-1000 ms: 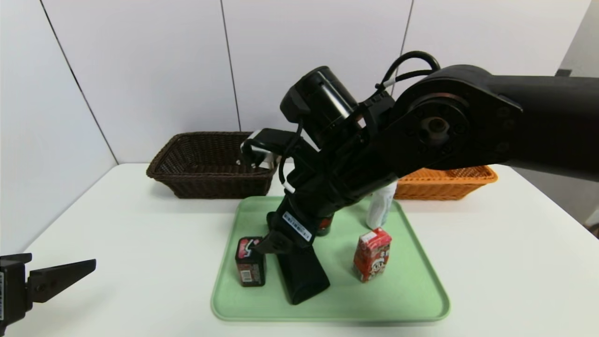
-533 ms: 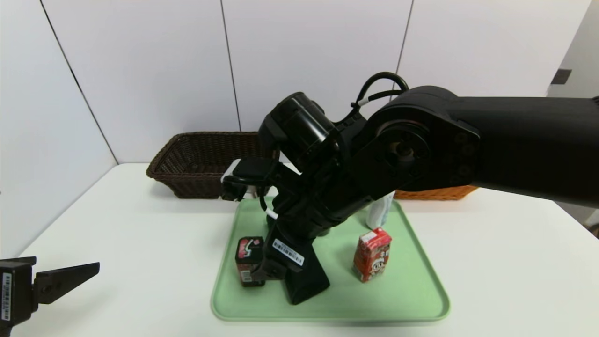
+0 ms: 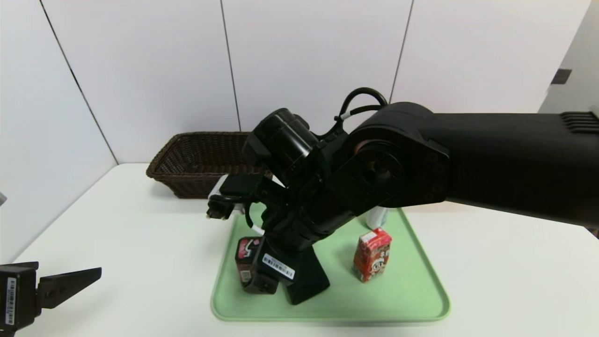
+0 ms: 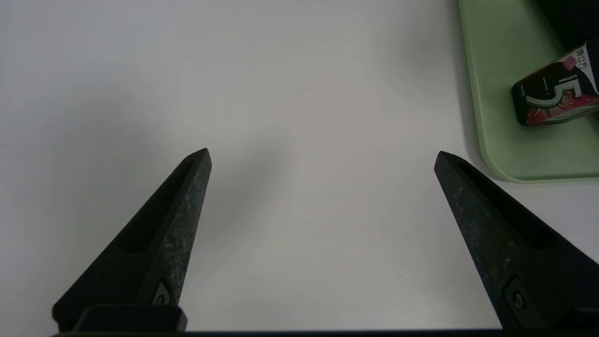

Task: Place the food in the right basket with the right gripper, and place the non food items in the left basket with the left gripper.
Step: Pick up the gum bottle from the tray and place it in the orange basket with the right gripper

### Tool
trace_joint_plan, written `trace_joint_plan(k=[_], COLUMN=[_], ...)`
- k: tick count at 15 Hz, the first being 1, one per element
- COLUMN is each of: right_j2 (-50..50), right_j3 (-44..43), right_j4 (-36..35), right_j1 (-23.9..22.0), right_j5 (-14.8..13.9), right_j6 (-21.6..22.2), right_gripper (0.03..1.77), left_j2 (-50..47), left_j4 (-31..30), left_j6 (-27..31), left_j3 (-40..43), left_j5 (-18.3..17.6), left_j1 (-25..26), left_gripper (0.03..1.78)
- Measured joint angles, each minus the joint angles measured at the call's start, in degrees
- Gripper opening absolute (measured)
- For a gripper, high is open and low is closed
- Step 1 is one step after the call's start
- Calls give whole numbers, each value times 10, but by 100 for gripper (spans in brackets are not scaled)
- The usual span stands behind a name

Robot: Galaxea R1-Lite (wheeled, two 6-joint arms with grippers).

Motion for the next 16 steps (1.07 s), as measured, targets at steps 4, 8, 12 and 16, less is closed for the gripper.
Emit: trace_joint_plan(k=[4,8,12,16], right_j2=[9,16,25,26], right_j3=[0,-2,-3,-2], right_j4=[-3,-6,-23,-28], right_j1=[6,8,8,5], right_j5=[-8,-9,-13,-11], right_j6=[-14,-27,-32,-31], right_gripper=[170,170,170,170], left_j2=[-1,-1,-1,-1], left_j4=[1,4,4,3], left_j6=[1,1,1,1], left_j3=[0,1,2,8], left_j5=[22,23,23,23], left_j1=[0,0,0,0], left_gripper=[169,169,169,169])
